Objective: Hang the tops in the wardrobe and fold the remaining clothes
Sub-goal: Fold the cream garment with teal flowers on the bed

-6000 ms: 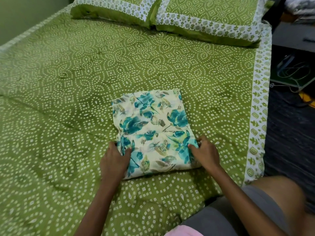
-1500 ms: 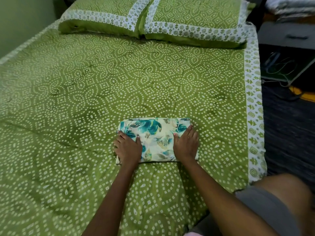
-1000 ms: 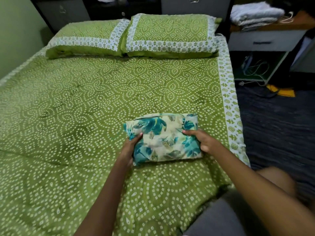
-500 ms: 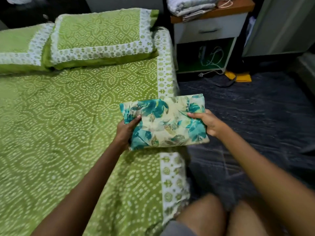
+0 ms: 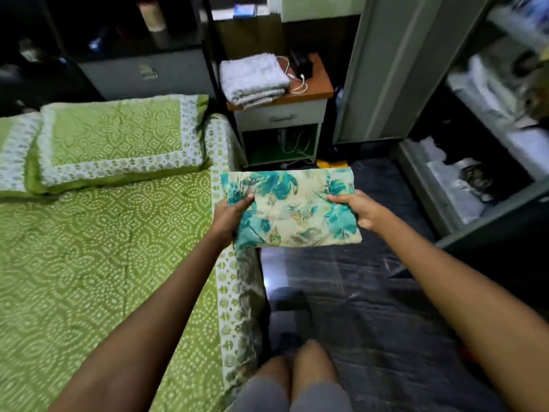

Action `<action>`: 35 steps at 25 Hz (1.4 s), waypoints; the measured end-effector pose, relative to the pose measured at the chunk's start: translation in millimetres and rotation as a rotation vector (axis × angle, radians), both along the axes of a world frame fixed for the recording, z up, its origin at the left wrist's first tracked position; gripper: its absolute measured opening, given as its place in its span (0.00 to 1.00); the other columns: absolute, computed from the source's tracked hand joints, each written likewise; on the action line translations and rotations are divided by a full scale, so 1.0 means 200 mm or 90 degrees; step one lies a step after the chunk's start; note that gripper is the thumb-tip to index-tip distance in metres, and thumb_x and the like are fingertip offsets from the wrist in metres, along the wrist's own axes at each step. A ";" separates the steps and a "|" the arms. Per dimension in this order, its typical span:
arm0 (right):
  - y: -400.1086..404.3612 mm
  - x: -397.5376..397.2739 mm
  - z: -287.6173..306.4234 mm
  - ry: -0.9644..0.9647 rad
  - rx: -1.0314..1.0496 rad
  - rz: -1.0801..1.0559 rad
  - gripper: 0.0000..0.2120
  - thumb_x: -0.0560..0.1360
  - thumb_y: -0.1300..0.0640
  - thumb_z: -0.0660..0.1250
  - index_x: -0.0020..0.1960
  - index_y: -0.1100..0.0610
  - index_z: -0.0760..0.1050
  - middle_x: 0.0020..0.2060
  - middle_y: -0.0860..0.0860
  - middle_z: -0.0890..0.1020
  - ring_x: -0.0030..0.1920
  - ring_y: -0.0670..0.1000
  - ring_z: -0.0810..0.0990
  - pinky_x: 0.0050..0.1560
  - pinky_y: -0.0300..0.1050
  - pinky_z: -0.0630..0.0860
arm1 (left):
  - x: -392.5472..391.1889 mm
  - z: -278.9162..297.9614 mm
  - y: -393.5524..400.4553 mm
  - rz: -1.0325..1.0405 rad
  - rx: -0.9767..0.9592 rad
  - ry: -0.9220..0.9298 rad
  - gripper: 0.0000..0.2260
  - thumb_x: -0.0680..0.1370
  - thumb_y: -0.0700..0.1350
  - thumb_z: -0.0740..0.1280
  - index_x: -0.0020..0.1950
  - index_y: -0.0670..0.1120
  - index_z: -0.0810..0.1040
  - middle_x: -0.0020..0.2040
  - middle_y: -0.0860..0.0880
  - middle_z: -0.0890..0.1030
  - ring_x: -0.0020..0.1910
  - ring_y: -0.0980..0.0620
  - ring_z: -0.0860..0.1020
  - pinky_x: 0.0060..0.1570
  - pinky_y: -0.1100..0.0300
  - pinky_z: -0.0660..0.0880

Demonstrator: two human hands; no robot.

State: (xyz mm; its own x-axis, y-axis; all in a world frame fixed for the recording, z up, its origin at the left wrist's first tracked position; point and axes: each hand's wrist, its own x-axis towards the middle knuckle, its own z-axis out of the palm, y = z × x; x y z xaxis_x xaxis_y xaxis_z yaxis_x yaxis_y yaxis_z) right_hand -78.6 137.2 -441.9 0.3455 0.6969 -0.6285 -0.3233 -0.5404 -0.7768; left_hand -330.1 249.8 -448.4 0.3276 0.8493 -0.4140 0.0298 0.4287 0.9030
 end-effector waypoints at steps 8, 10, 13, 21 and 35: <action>-0.07 0.31 0.96 -0.041 0.057 -0.029 0.07 0.74 0.63 0.68 0.51 0.61 0.78 0.35 0.52 0.85 0.35 0.50 0.84 0.37 0.48 0.82 | 0.36 0.92 0.05 -0.067 0.053 -0.053 0.05 0.76 0.39 0.68 0.51 0.43 0.78 0.39 0.50 0.83 0.34 0.54 0.82 0.36 0.59 0.81; -0.04 0.42 1.05 -0.045 0.080 -0.035 0.08 0.74 0.63 0.68 0.52 0.61 0.77 0.37 0.53 0.85 0.37 0.51 0.84 0.38 0.48 0.82 | 0.46 1.00 0.09 -0.071 0.071 -0.062 0.05 0.76 0.40 0.68 0.51 0.43 0.78 0.42 0.47 0.82 0.34 0.54 0.82 0.38 0.59 0.81; 0.00 0.57 1.10 -0.049 0.111 -0.068 0.07 0.73 0.64 0.69 0.51 0.61 0.77 0.36 0.53 0.85 0.36 0.51 0.84 0.33 0.46 0.81 | 0.62 1.06 0.19 -0.102 0.069 -0.087 0.05 0.75 0.40 0.69 0.50 0.42 0.78 0.45 0.44 0.81 0.36 0.53 0.83 0.41 0.57 0.81; 0.23 0.95 1.10 -0.062 0.123 -0.150 0.03 0.74 0.65 0.68 0.47 0.61 0.77 0.34 0.53 0.85 0.34 0.51 0.84 0.36 0.49 0.82 | 1.09 1.10 0.55 -0.218 0.006 -0.094 0.14 0.76 0.43 0.69 0.59 0.40 0.74 0.49 0.43 0.82 0.37 0.50 0.83 0.33 0.58 0.80; 0.41 2.16 1.51 -0.083 0.014 -0.253 0.06 0.77 0.58 0.63 0.49 0.61 0.76 0.35 0.55 0.85 0.33 0.52 0.84 0.35 0.48 0.81 | 2.54 1.31 0.96 -0.375 -0.055 -0.131 0.11 0.76 0.42 0.69 0.55 0.40 0.74 0.49 0.40 0.82 0.42 0.45 0.83 0.38 0.49 0.81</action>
